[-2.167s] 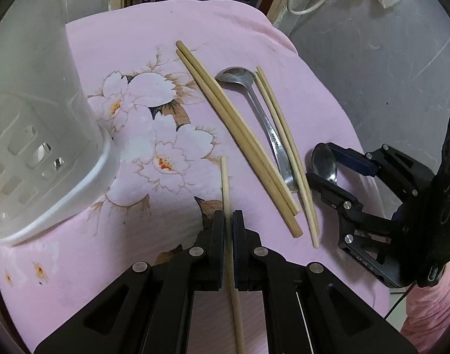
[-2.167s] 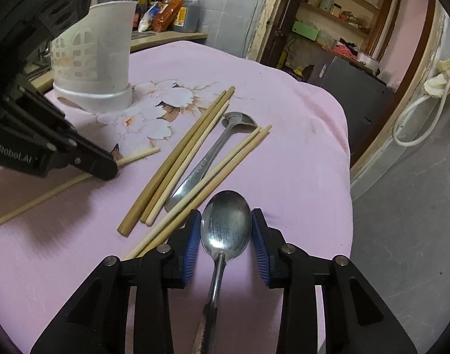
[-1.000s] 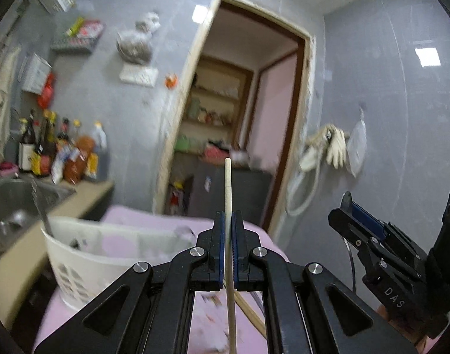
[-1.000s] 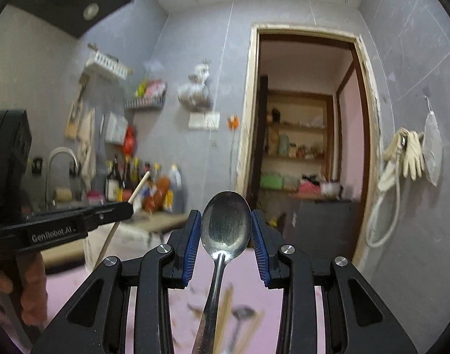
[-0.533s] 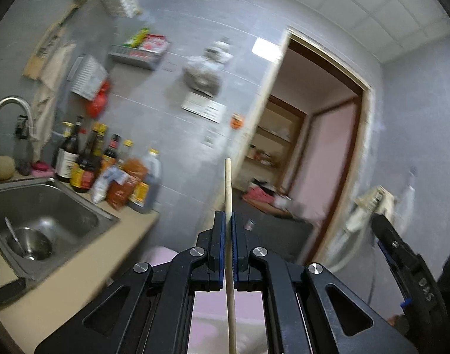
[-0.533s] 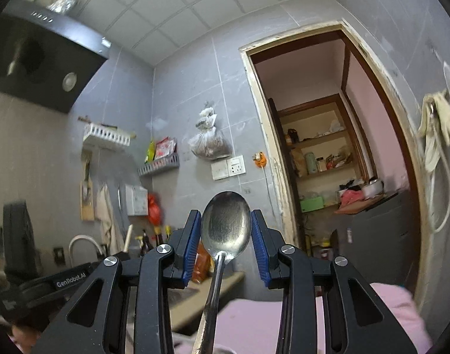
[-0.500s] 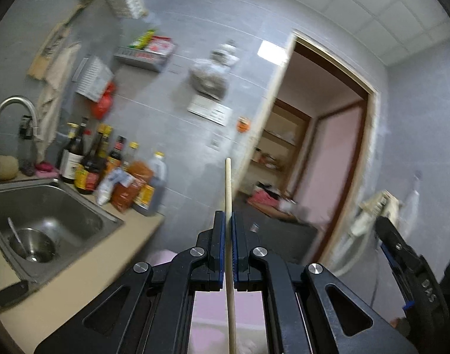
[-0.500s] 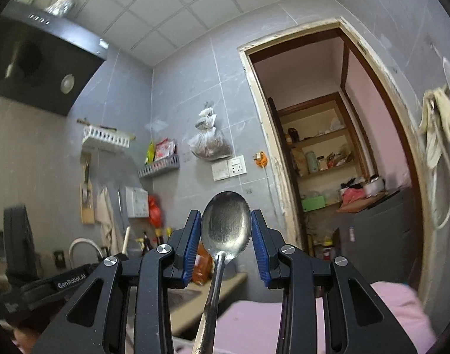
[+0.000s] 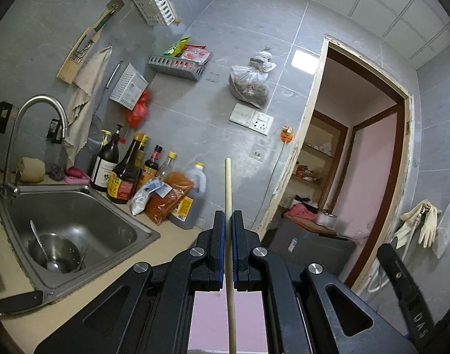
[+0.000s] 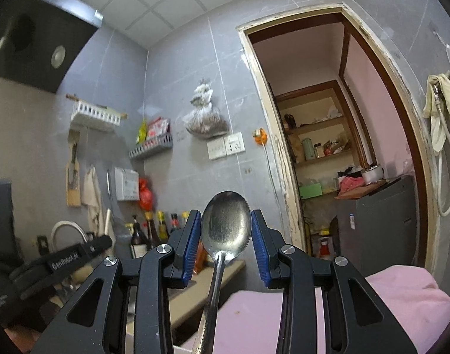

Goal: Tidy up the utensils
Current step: 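Carry the chopstick and spoon above the white caddy, then release the chopstick and spoon into the caddy by opening both tools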

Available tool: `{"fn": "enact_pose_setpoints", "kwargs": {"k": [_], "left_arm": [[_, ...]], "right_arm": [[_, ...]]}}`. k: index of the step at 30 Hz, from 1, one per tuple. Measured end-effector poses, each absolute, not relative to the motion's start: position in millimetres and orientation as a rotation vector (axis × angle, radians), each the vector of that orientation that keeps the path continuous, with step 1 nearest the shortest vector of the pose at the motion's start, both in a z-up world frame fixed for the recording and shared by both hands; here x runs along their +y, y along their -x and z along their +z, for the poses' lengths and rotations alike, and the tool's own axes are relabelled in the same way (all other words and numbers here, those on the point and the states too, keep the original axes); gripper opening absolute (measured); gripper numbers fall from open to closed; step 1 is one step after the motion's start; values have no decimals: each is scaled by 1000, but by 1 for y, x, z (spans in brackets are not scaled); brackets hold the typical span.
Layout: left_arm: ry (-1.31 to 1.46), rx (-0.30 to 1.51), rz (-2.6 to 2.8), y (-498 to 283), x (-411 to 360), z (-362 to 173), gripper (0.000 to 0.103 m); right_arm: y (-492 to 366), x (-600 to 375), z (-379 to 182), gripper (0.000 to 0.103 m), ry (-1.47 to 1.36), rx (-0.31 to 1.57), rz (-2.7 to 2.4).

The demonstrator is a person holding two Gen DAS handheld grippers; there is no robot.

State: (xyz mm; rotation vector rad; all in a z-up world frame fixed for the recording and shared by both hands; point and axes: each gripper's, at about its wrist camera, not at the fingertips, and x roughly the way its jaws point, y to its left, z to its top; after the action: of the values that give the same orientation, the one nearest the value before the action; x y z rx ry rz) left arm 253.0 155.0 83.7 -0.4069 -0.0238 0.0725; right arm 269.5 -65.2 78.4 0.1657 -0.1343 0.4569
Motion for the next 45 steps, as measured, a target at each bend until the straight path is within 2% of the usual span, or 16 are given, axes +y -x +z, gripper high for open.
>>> {"fn": "enact_pose_setpoints", "kwargs": {"k": [19,31,32,34,36,39,41,43,45], "left_arm": [[325,17,68,-246,125,48,2],[344,137,-9,-235,124,36,4],[345,146,-16,-233,123,36,6],[353,156,-34,-231,124,35,18],[362,157,-50,-226,124,37,25],[354,155,-61,-220,122,42,29],[348,150,-76,-215,119,47,35],[334,141,-93,-209,113,52,43],[313,137,-115,-204,104,58,52]], "right_arm": [[-270,-55,46,33,-52,-4,446],[-259,-64,43,34,-14,69,482],[-257,-65,44,35,-13,70,484],[-255,-68,47,36,-9,78,487],[-250,-73,51,41,-5,77,489],[-238,-85,60,51,9,47,480],[-230,-96,66,54,17,31,467],[-222,-108,73,59,21,17,451],[-215,-119,78,72,23,4,435]]}}
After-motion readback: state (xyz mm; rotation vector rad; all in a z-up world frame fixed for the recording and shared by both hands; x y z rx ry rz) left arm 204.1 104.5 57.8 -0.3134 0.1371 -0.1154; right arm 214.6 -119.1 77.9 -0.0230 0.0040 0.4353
